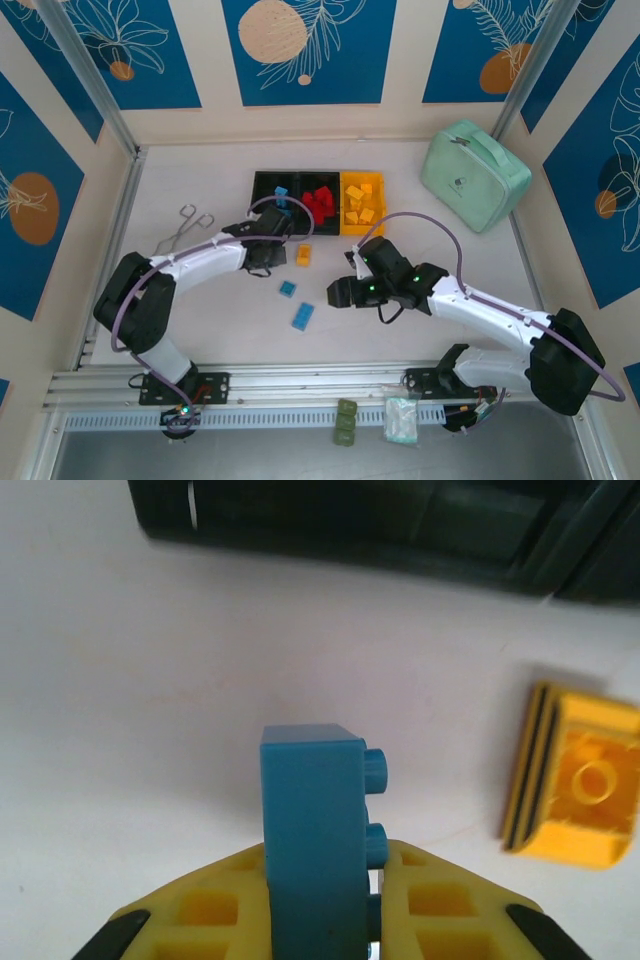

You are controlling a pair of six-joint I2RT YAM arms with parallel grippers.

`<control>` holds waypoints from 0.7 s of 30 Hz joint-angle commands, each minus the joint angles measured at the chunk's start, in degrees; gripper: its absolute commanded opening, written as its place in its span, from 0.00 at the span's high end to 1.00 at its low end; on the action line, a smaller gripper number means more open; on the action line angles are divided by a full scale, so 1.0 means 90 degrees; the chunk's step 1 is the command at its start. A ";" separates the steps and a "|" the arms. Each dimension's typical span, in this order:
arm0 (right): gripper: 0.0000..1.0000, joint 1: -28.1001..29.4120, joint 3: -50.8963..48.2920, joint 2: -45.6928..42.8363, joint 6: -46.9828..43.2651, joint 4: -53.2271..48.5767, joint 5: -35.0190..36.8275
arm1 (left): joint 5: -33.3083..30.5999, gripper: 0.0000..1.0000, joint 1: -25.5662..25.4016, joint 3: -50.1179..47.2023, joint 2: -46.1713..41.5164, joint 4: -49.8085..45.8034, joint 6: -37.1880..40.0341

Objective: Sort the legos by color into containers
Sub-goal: Pick up the lego from the center of the table, then place the lego in the container.

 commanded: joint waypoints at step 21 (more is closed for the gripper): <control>0.40 0.0013 0.0151 0.0074 0.0136 0.0028 0.0236 | 0.0303 0.93 0.1218 0.4320 0.2645 -0.1423 0.1680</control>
